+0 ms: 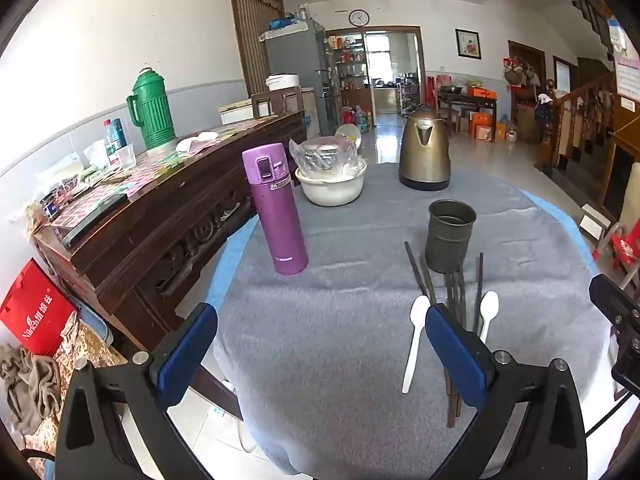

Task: Organize utensils
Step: 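Move both tools toward the white spoons beside the dark grey cup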

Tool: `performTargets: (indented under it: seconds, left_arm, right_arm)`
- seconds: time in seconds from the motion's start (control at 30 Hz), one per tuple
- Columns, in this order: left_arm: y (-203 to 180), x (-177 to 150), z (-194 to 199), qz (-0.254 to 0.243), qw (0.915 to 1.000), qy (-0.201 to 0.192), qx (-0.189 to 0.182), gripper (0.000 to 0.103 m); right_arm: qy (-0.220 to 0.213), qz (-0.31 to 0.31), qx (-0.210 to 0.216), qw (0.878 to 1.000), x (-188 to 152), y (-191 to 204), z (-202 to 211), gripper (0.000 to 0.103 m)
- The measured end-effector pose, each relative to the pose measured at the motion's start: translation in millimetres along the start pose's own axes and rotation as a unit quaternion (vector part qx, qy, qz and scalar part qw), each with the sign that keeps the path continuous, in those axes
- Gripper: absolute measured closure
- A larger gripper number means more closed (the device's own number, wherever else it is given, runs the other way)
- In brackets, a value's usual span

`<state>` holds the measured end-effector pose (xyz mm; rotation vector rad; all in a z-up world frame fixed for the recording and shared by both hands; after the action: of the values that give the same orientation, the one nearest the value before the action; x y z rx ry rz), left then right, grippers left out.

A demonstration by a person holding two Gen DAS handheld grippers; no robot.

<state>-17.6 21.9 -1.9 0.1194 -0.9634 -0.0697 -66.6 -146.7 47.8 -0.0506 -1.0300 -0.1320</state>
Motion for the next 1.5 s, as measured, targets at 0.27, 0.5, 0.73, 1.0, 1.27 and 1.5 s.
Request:
performTargets:
  seconds: [0.27, 0.5, 0.73, 1.0, 1.27, 1.5]
  left_arm:
    - [-6, -7, -3, 0.007, 0.9998, 0.014, 0.010, 0.000]
    - [-17, -10, -1, -0.002, 0.9998, 0.016, 0.007, 0.000]
    - [-20, -10, 5, -0.008, 0.9999, 0.011, 0.007, 0.000]
    - [-16, -10, -3, -0.002, 0.9998, 0.016, 0.008, 0.000]
    - [-14, -12, -19, 0.001, 0.9996, 0.028, 0.008, 0.000]
    - [-13, -15, -39, 0.002, 0.9988, 0.049, 0.009, 0.000]
  right_arm:
    - [0.008, -0.001, 0.021, 1.000, 0, -2, -13, 0.000]
    - [0.008, -0.011, 0.005, 1.000, -9, -12, -7, 0.000]
    - [0.006, -0.016, 0.008, 1.000, -15, -16, -4, 0.000]
    - [0.030, -0.003, 0.013, 0.999, -15, -6, -9, 0.000]
    - [0.044, -0.003, 0.019, 0.999, -15, 1, -23, 0.000]
    - [0.065, -0.007, 0.024, 0.998, -15, 4, -46, 0.000]
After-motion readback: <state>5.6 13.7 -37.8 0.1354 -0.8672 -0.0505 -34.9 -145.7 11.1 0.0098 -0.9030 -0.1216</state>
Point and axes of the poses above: each gripper's, at about its wrist camera, not at the fingertips, and z roughly against the way its jaws point, y to its left, x to its top, the point moved 3 cm from there along -z, roughly the way its jaws point, and after that the axes turned 1 degree about x, right-handed, at the moved point
